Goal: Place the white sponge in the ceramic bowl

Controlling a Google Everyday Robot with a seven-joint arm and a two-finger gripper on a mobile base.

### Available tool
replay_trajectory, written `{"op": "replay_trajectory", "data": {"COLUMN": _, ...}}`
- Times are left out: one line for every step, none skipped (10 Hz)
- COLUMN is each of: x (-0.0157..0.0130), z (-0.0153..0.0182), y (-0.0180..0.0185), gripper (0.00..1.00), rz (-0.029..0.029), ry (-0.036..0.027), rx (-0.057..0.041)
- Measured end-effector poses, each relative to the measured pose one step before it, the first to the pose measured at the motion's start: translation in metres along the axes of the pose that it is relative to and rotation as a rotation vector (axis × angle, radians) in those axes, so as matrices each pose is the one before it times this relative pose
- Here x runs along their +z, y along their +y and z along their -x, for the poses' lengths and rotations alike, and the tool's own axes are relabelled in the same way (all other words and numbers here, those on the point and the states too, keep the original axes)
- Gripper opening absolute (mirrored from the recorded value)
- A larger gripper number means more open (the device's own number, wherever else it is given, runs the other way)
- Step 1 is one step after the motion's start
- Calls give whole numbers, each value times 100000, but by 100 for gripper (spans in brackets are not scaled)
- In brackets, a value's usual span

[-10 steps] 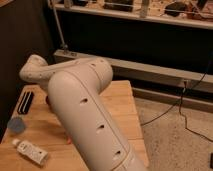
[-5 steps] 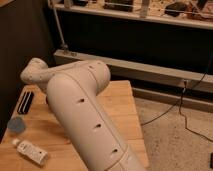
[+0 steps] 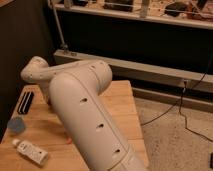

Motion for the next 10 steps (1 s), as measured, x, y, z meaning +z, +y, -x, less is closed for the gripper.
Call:
{"op": "replay_trajectory", "data": {"x": -1482, "z": 265, "y": -347, "gripper": 80, "rz": 715, "ry": -1613, "rx": 1523}}
{"op": "replay_trajectory", "data": {"x": -1839, "z": 49, "y": -1056, "gripper": 80, "rz": 126, "ry": -1656, "rx": 2505}}
{"op": "replay_trajectory", "data": {"x": -1464, "z": -161, "y": -1317, "gripper": 80, "rz": -429, "ry": -1026, "rx": 2533}}
{"op": "replay_trajectory", "data": {"x": -1916, "z": -564, "y": -2584, "gripper": 80, "rz": -1441, "ry": -1008, "rx": 4638}}
{"op": "replay_trajectory", "data": {"x": -1037, "z": -478, "y": -1876, "gripper": 80, "rz": -908, "ry": -463, "rx": 3482}}
{"op": "replay_trajectory", "data": {"x": -851, "z": -887, "y": -2192, "gripper": 80, "rz": -668, "ry": 307, "rx": 4615}}
{"op": "replay_trajectory", "data": {"x": -393, "z": -778, "y": -1629, "gripper": 80, "rz": 581, "ry": 353, "rx": 4250}}
{"op": "replay_trajectory", "data": {"x": -201, "z": -1218, "y": -2118, "gripper": 80, "rz": 1791, "ry": 1147, "rx": 6531}}
{"op": "replay_trajectory", "data": {"x": 203, "z": -765, "y": -1210, "gripper": 80, "rz": 1108, "ry": 1193, "rx": 3907}}
{"op": "replay_trajectory", "data": {"x": 141, "z": -626, "y": -755, "gripper": 80, "rz": 1019, "ry": 1192, "rx": 2813}}
